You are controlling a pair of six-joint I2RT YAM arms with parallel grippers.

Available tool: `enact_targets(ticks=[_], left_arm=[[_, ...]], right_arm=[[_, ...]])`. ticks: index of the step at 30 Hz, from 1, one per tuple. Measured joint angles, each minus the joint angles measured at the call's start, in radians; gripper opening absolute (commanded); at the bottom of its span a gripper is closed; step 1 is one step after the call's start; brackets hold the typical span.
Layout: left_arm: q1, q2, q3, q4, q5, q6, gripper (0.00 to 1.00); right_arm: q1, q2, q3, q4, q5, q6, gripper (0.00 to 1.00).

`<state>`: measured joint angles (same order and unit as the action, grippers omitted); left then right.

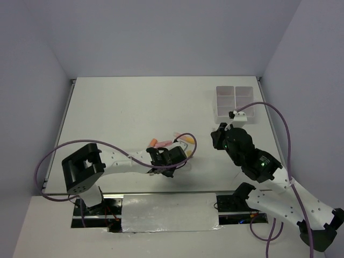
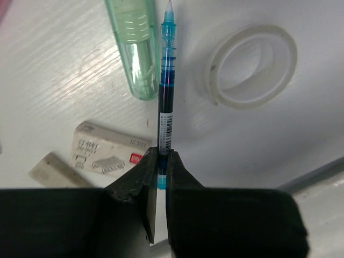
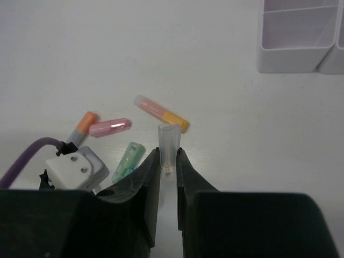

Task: Sort the stationery into containers
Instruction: Pick up the pen from the center of the board, then close the pen cap on the pen.

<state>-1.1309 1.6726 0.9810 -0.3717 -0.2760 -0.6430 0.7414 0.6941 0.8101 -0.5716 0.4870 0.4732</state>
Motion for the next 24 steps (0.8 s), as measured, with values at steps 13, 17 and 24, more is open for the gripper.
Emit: enact_targets(ticks=[13, 17, 24], left_arm=[[-0.049, -0.514, -0.151, 0.208, -0.017, -0.021, 0.00], [-0.066, -0.621, -0.266, 0.391, 0.040, -0.024, 0.00], [-0.089, -0.734, -0.449, 0.685, 0.105, -0.045, 0.00]], right_arm=[[0.000, -0.211, -0.204, 0.385, -0.136, 0.027, 0.00], [0.000, -0.231, -0.253, 0.547, -0.179, 0.061, 0.00], [0.000, -0.254, -0.374, 0.777, -0.237, 0.230, 0.00]])
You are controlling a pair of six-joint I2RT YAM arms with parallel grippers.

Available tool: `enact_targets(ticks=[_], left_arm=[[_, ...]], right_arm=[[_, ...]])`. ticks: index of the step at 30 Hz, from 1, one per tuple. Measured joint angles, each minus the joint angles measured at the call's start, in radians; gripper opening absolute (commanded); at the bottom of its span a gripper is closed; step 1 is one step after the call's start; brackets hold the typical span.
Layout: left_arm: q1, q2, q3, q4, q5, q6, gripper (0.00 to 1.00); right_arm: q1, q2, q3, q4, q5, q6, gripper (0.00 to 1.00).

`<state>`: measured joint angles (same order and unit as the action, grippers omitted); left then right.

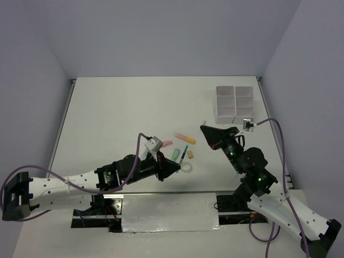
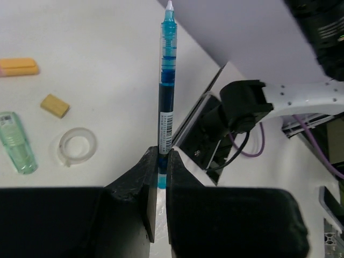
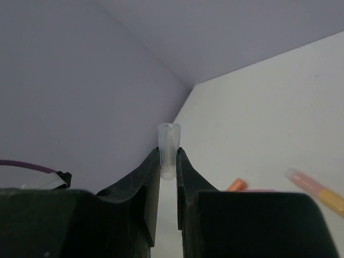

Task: Sort the stationery into containers
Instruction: Close the pen cap on the pen.

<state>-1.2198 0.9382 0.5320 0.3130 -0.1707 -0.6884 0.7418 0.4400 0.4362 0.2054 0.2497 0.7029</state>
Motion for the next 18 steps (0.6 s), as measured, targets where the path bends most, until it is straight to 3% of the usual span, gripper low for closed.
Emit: enact_targets(ticks=[9, 18], left_arm=[[-0.002, -0.068, -0.077, 0.202, 0.012, 0.007, 0.00], [-0.002, -0.068, -0.076, 0.229, 0.021, 0.032, 0.00]], right_arm=[[0.002, 0.012, -0.027, 0.093, -0.087, 0.186, 0.00], [0.031, 0.059, -0.013, 0.097, -0.136, 0.217, 0.00]])
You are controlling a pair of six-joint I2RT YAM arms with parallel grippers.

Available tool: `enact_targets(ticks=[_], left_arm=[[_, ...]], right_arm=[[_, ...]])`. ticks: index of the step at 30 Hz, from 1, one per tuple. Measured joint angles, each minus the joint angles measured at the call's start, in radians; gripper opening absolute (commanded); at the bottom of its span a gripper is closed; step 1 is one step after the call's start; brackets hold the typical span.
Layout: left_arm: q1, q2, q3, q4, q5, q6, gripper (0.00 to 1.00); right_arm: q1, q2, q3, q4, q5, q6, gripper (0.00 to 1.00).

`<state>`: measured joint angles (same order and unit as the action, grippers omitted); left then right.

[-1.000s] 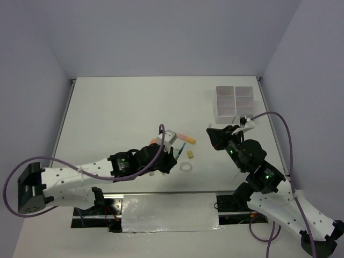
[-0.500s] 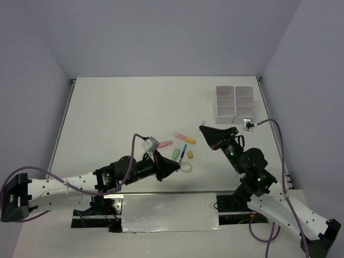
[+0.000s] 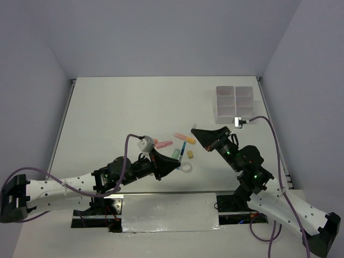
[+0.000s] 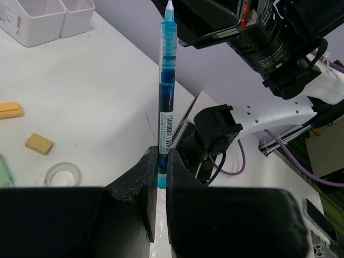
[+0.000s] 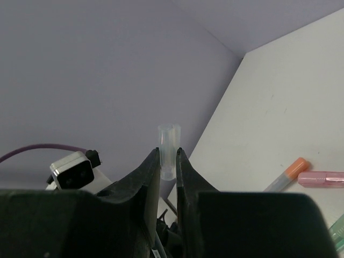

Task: Sort the stationery into containers
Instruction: Close the pen cap on the pen.

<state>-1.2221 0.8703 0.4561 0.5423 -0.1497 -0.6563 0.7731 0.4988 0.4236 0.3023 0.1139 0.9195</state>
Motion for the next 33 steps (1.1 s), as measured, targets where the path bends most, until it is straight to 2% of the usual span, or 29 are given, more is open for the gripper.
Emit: enact_targets(ticks=[14, 33], left_arm=[[0.000, 0.000, 0.000, -0.005, -0.001, 0.005, 0.00], [-0.001, 0.003, 0.000, -0.011, -0.002, 0.005, 0.00]], right_arm=[[0.063, 0.053, 0.035, 0.004, -0.024, -0.035, 0.00], [0.075, 0.053, 0.056, 0.003, -0.031, -0.072, 0.00]])
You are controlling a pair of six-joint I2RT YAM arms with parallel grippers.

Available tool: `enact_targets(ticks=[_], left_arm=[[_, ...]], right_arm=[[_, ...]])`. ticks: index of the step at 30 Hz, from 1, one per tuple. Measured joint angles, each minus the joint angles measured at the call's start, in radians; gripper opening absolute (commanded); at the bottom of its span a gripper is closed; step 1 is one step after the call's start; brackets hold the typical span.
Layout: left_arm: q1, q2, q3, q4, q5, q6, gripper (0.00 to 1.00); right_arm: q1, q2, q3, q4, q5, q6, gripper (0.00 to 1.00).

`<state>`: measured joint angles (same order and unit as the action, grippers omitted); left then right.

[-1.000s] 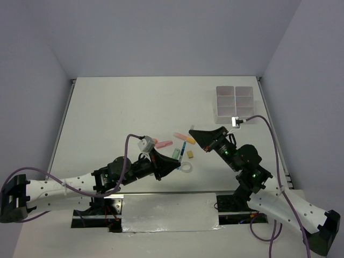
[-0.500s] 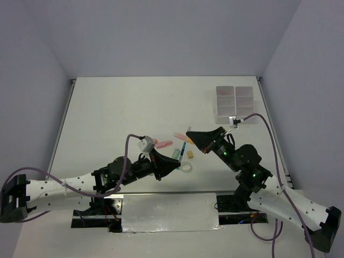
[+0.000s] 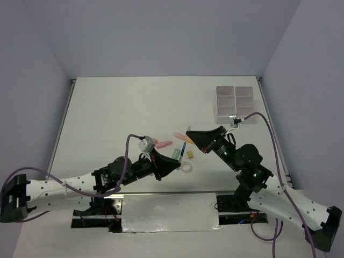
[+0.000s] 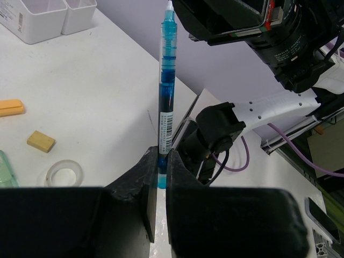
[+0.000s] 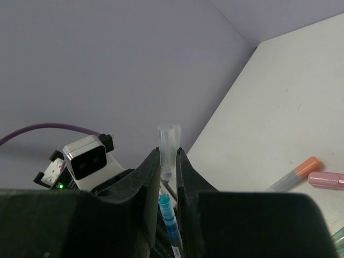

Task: Sort the stationery into containers
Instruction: Close the pen cap on the pen.

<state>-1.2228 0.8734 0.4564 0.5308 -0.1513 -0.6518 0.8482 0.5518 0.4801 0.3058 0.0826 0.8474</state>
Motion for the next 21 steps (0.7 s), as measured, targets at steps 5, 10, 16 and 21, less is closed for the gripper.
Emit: enact_targets(ticks=[5, 10, 16, 21], left_arm=[[0.000, 0.000, 0.000, -0.001, -0.004, 0.000, 0.00], [0.000, -0.002, 0.000, -0.011, -0.013, 0.000, 0.00], [0.000, -0.008, 0.000, -0.022, -0.031, 0.001, 0.00], [0.000, -0.010, 0.000, -0.022, -0.035, 0.001, 0.00]], right_arm=[[0.000, 0.000, 0.003, -0.002, -0.003, -0.002, 0.00], [0.000, 0.008, 0.003, 0.000, -0.020, -0.001, 0.00], [0.007, 0.018, 0.003, 0.001, -0.023, -0.002, 0.00], [0.011, 0.026, 0.003, 0.001, -0.027, -0.002, 0.00]])
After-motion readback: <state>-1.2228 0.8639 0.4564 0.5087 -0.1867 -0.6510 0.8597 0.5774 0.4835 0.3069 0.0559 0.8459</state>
